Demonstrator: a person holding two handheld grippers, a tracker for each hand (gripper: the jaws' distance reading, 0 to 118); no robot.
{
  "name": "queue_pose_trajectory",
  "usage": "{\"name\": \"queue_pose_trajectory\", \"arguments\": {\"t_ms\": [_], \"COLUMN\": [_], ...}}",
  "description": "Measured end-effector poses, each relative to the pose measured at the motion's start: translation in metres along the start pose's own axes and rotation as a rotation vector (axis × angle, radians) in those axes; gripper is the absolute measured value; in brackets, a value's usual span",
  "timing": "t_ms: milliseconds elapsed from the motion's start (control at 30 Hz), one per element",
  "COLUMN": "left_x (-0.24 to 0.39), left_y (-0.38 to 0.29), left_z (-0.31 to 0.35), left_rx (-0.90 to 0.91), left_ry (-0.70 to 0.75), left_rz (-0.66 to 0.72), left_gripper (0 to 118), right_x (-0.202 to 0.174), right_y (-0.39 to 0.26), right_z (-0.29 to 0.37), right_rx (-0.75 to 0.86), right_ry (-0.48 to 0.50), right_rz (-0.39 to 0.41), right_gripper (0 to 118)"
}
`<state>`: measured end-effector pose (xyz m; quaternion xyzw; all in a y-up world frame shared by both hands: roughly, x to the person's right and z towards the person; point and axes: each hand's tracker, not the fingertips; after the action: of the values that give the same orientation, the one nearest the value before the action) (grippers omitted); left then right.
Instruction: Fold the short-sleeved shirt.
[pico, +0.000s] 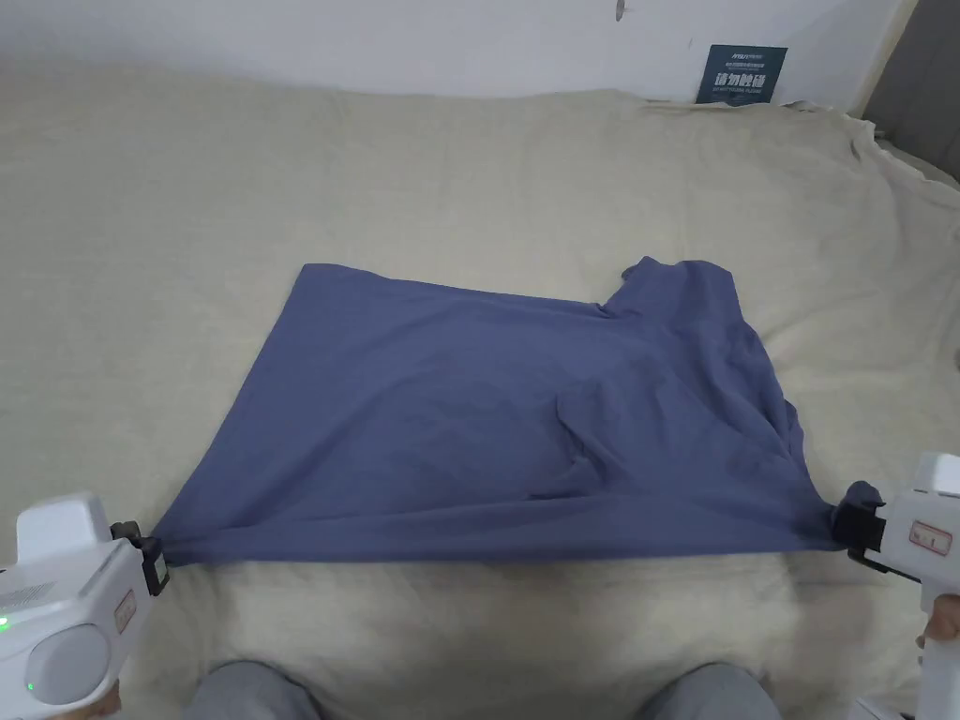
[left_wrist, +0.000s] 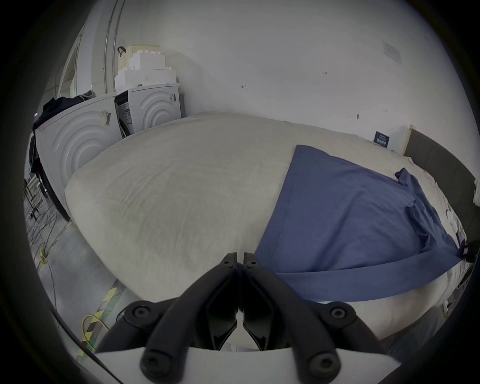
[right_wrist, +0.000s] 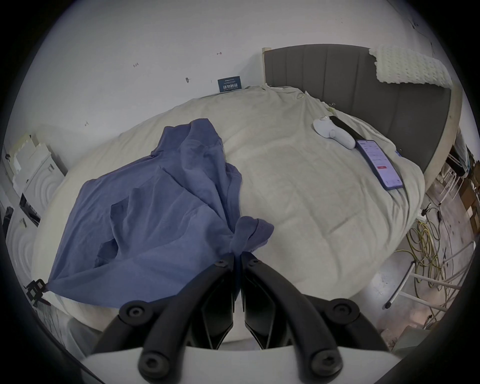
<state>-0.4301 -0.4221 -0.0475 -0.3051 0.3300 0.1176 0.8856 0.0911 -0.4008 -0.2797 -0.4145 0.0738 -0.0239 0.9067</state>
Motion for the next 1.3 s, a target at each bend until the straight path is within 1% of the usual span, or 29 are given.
{"name": "queue_pose_trajectory", "arguments": {"t_ms": [133,200,267,333,367,400,433,467,500,533,567,633,700,767,833,967,1033,1067,1133,1167,1200,1233,1267,1300], "left_x": [-0.003,0.000,0.002,0.003,0.002,0.000,-0.002,-0.006,-0.010,-0.014,-0.019,-0.026,-0.030,-0.026,-0.017,0.012,0.025,0.032,0.041,0.046,0.050,0.052,0.051,0.052], "left_y": [-0.011,-0.017,-0.019,-0.020,-0.019,-0.016,-0.013,-0.012,-0.007,-0.003,0.004,0.019,0.039,0.057,0.072,0.085,0.082,0.078,0.069,0.064,0.060,0.056,0.052,0.050], "left_z": [-0.002,-0.009,-0.013,-0.014,-0.013,-0.012,-0.010,-0.010,-0.009,-0.007,-0.004,0.006,0.014,0.027,0.037,0.059,0.065,0.067,0.071,0.072,0.074,0.076,0.076,0.078], "left_rx": [-0.042,-0.080,-0.102,-0.100,-0.097,-0.098,-0.097,-0.105,-0.104,-0.099,-0.086,-0.023,-0.005,0.057,0.131,0.228,0.284,0.316,0.365,0.376,0.380,0.379,0.383,0.384], "left_ry": [0.024,0.037,0.040,0.037,0.030,0.018,-0.001,0.000,0.000,-0.006,-0.005,-0.030,-0.083,-0.109,-0.127,-0.194,-0.189,-0.174,-0.152,-0.148,-0.155,-0.169,-0.185,-0.190], "left_rz": [-0.019,-0.067,-0.082,-0.063,-0.047,-0.024,0.005,0.019,0.031,0.047,0.062,0.103,0.130,0.133,0.102,0.042,0.007,-0.025,-0.083,-0.108,-0.123,-0.117,-0.109,-0.100], "left_gripper": [0,0,0,0,4,20,39,65,98,113,118,118,118,118,118,118,118,115,97,83,65,49,37,21], "right_x": [-0.001,-0.002,0.004,0.004,0.004,0.005,0.006,0.008,0.011,0.013,0.015,0.018,0.021,0.017,0.002,-0.022,-0.032,-0.035,-0.043,-0.046,-0.044,-0.045,-0.046,-0.047], "right_y": [-0.021,-0.028,-0.031,-0.034,-0.034,-0.032,-0.031,-0.028,-0.025,-0.021,-0.014,0.003,0.021,0.036,0.043,0.039,0.028,0.022,0.008,0.001,-0.004,-0.010,-0.015,-0.020], "right_z": [0.004,-0.004,-0.021,-0.027,-0.028,-0.023,-0.021,-0.017,-0.013,-0.006,0.005,0.026,0.039,0.060,0.089,0.120,0.127,0.128,0.130,0.131,0.129,0.130,0.130,0.131], "right_rx": [-0.030,-0.058,-0.073,-0.082,-0.091,-0.096,-0.096,-0.105,-0.107,-0.097,-0.043,0.023,0.105,0.197,0.283,0.428,0.480,0.511,0.545,0.555,0.557,0.564,0.569,0.567], "right_ry": [-0.008,-0.021,-0.033,-0.037,-0.038,-0.039,-0.042,-0.041,-0.034,-0.043,-0.033,-0.047,-0.047,-0.053,-0.046,0.006,0.026,0.027,0.019,0.026,0.035,0.054,0.069,0.071], "right_rz": [0.048,0.045,0.014,0.013,0.013,0.012,0.015,0.022,0.022,0.017,0.013,0.021,0.043,0.066,0.094,0.137,0.150,0.158,0.165,0.161,0.152,0.142,0.130,0.120], "right_gripper": [3,3,3,4,7,29,60,92,107,107,107,107,107,107,106,106,106,106,106,105,100,91,79,57]}}
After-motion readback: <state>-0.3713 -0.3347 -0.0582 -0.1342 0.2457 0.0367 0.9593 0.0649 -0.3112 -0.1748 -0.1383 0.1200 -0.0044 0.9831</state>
